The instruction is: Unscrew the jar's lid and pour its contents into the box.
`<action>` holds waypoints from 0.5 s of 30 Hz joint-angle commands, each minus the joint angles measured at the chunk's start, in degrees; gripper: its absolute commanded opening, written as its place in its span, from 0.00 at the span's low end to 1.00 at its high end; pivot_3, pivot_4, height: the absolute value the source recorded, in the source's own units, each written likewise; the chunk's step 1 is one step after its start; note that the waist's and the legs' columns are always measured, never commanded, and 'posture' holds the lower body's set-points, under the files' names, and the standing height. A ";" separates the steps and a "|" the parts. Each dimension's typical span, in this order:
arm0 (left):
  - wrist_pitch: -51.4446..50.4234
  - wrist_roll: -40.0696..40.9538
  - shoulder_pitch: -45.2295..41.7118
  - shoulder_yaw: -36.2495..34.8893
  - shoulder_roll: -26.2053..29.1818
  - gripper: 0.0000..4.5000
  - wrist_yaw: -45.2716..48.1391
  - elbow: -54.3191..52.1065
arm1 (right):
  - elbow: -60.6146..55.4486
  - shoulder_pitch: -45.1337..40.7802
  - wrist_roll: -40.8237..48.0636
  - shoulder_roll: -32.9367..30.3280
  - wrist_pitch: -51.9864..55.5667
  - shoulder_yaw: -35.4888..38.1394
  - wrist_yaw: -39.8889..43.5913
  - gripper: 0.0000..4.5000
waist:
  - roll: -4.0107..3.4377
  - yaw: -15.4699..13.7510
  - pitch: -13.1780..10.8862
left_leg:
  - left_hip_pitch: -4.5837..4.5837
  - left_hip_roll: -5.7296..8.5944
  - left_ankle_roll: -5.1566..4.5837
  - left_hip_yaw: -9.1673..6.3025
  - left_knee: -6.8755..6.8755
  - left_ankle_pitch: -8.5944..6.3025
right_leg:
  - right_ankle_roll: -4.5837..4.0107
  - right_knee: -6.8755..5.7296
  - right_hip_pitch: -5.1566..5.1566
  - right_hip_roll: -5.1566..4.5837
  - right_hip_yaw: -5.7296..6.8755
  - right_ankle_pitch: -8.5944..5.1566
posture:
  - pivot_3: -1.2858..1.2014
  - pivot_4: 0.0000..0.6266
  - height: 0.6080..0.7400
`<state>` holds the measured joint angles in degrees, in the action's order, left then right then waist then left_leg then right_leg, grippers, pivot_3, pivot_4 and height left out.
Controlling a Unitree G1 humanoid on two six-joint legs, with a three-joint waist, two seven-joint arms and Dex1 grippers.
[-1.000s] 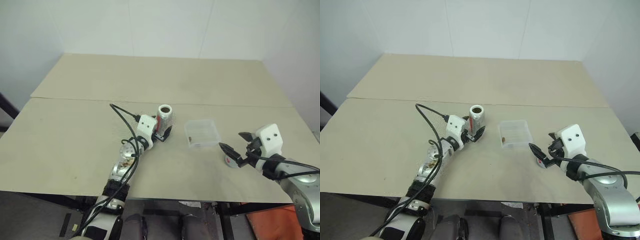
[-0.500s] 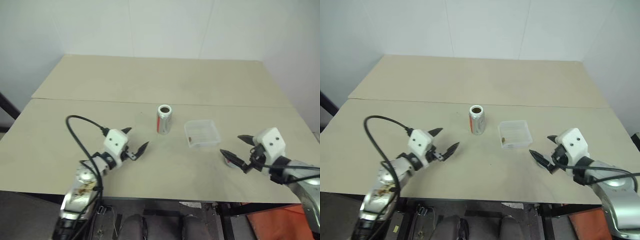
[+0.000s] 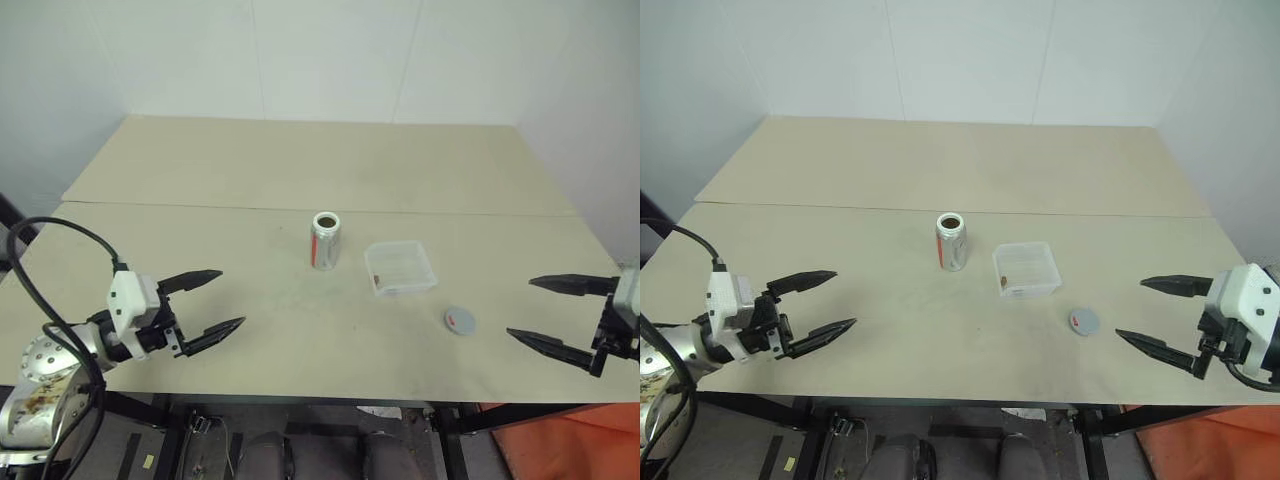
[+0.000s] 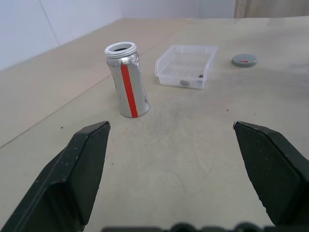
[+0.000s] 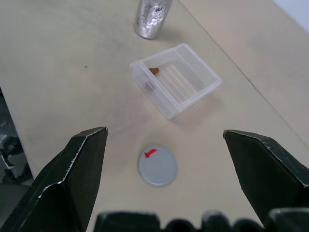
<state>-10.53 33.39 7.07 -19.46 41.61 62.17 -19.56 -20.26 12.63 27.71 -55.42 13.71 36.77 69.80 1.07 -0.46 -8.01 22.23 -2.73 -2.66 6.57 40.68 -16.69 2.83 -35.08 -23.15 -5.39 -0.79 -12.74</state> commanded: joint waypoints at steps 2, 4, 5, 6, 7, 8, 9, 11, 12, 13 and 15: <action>-1.66 5.04 3.92 -5.55 2.18 0.99 2.02 -4.74 | 3.41 -3.79 -1.94 -1.69 -4.04 -2.03 0.11 1.00 | 0.00 0.26 0.00 | 0.01 -0.02 0.01 0.03 0.00 0.00 | -0.01 -0.01 -0.03 0.00 -0.01 -0.01 | 0.52 0.24 1.00; -1.97 4.97 5.14 -7.19 2.59 0.99 1.04 -5.64 | 5.24 -4.07 -2.74 -2.49 -4.80 -2.53 1.42 1.00 | 0.00 0.25 0.00 | -0.01 -0.02 0.01 0.03 0.00 0.00 | -0.08 -0.02 -0.02 -0.01 0.00 -0.04 | 0.52 0.24 1.00; -1.60 4.32 5.56 -7.86 2.86 0.99 1.05 -5.29 | 5.51 -3.66 -3.32 -2.91 -5.32 -2.90 2.17 1.00 | -0.01 0.11 0.00 | -0.01 -0.02 0.01 0.03 0.00 0.00 | -0.11 -0.02 -0.02 -0.02 -0.01 -0.06 | 0.52 0.24 1.00; -1.50 4.06 5.89 -8.51 3.34 0.99 1.45 -5.02 | 6.06 -3.23 -3.77 -3.75 -5.89 -3.20 3.39 1.00 | -0.01 -0.04 0.00 | -0.02 -0.01 0.01 0.03 0.00 0.00 | -0.14 -0.02 0.00 -0.02 0.00 -0.08 | 0.52 0.24 1.00; -1.84 4.32 6.22 -8.96 3.82 0.99 1.79 -5.34 | 6.98 -3.14 -3.99 -4.63 -6.47 -3.27 4.64 1.00 | -0.01 -0.10 0.00 | -0.02 -0.01 0.01 0.03 0.00 0.00 | -0.17 -0.02 0.00 -0.01 0.01 -0.10 | 0.52 0.24 1.00; -2.23 5.02 6.45 -9.49 4.35 0.99 2.41 -5.49 | 7.51 -3.36 -3.88 -5.49 -6.50 -3.38 5.53 1.00 | -0.01 -0.13 0.00 | -0.01 -0.01 0.01 0.03 0.00 0.00 | -0.17 -0.01 0.00 -0.02 0.01 -0.10 | 0.52 0.24 1.00; -2.58 5.75 6.45 -9.90 4.81 0.99 2.82 -5.34 | 7.44 -3.60 -3.41 -6.14 -5.91 -3.41 6.09 1.00 | -0.01 -0.15 0.00 | -0.01 -0.01 0.00 0.04 0.00 -0.01 | -0.20 0.01 0.00 -0.02 0.01 -0.11 | 0.52 0.24 1.00; -2.96 6.35 5.77 -10.24 5.52 0.99 3.22 -4.29 | 6.21 -4.22 -2.14 -6.31 -4.97 -3.20 6.11 1.00 | 0.00 -0.13 0.00 | -0.01 -0.01 -0.01 0.05 0.00 -0.01 | -0.22 0.01 0.00 -0.03 0.00 -0.13 | 0.52 0.24 1.00; -3.11 6.31 5.28 -10.17 5.89 0.99 3.34 -3.62 | 5.13 -4.76 -1.06 -5.85 -3.86 -2.96 5.31 1.00 | -0.01 -0.12 0.00 | -0.01 -0.02 -0.01 0.04 0.00 -0.02 | -0.22 0.01 0.00 -0.03 0.01 -0.12 | 0.52 0.24 1.00; -3.51 6.07 4.63 -9.96 6.67 0.99 3.68 -2.65 | 3.95 -5.60 0.38 -5.01 -2.59 -2.78 3.96 1.00 | -0.01 -0.11 0.00 | -0.01 -0.02 0.00 0.05 0.00 -0.01 | -0.21 0.00 -0.01 -0.02 0.01 -0.12 | 0.52 0.24 1.00; -3.84 5.25 2.72 -9.21 8.78 0.99 5.35 0.25 | 1.44 -6.37 2.33 -3.91 -0.46 -2.78 2.04 1.00 | -0.01 -0.11 0.00 | -0.02 -0.03 0.02 0.05 -0.01 0.00 | -0.19 -0.03 -0.03 -0.01 0.01 -0.11 | 0.52 0.24 1.00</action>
<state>-14.20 38.35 10.75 -27.92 48.92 66.52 -20.20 -16.36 7.00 27.77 -59.38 11.99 32.36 73.11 1.07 -0.57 -8.01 22.21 -2.77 -2.62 6.61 40.66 -16.68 2.63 -35.12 -23.18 -5.38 -0.78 -12.85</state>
